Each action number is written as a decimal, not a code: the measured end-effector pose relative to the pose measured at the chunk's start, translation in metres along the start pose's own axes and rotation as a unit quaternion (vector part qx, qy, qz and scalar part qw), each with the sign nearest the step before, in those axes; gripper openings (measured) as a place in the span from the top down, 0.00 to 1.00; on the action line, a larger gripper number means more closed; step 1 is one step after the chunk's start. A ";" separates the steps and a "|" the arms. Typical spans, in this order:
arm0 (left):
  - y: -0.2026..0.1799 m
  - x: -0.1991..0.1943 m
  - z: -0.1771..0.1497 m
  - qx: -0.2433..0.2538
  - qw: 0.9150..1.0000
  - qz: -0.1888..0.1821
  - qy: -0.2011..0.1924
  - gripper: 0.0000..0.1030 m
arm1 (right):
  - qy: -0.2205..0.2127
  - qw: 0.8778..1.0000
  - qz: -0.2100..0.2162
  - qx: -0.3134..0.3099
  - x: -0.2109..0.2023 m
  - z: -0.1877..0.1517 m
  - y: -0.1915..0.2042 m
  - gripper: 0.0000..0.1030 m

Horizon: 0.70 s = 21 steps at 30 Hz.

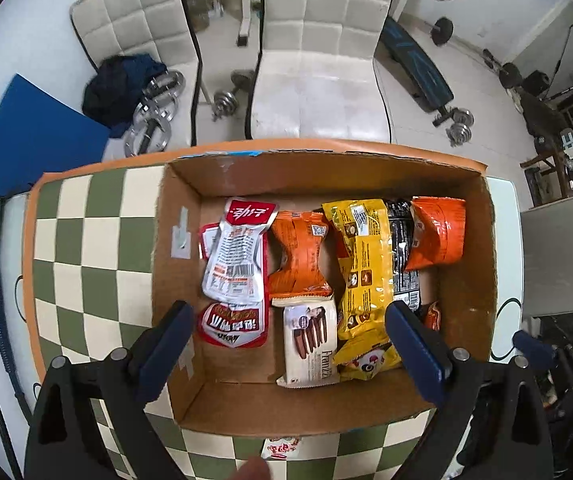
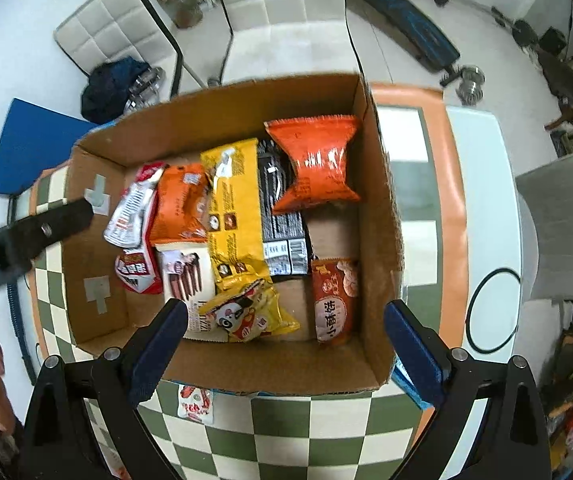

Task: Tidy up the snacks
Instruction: 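Move both open tools back to the last snacks on the table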

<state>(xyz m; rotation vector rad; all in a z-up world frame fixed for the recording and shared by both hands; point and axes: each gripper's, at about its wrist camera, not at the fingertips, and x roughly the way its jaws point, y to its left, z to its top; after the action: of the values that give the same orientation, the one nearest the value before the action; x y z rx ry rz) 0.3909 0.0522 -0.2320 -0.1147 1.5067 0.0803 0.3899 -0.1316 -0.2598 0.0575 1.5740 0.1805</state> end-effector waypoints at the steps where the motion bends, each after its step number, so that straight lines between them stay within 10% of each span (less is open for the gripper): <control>1: -0.001 -0.005 -0.007 0.000 1.000 0.004 -0.010 0.05 | -0.012 1.000 -0.002 -0.004 -0.006 -0.004 0.001 0.03; 21: -0.019 -0.099 -0.131 -0.023 0.987 0.035 -0.153 0.05 | -0.128 0.990 0.011 -0.052 -0.090 -0.094 -0.010 0.03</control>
<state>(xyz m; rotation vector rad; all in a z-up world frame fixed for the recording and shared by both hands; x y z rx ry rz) 0.2569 0.0187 -0.1407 -0.0827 1.2013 0.1807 0.2978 -0.1623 -0.1724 0.0150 1.3054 0.2619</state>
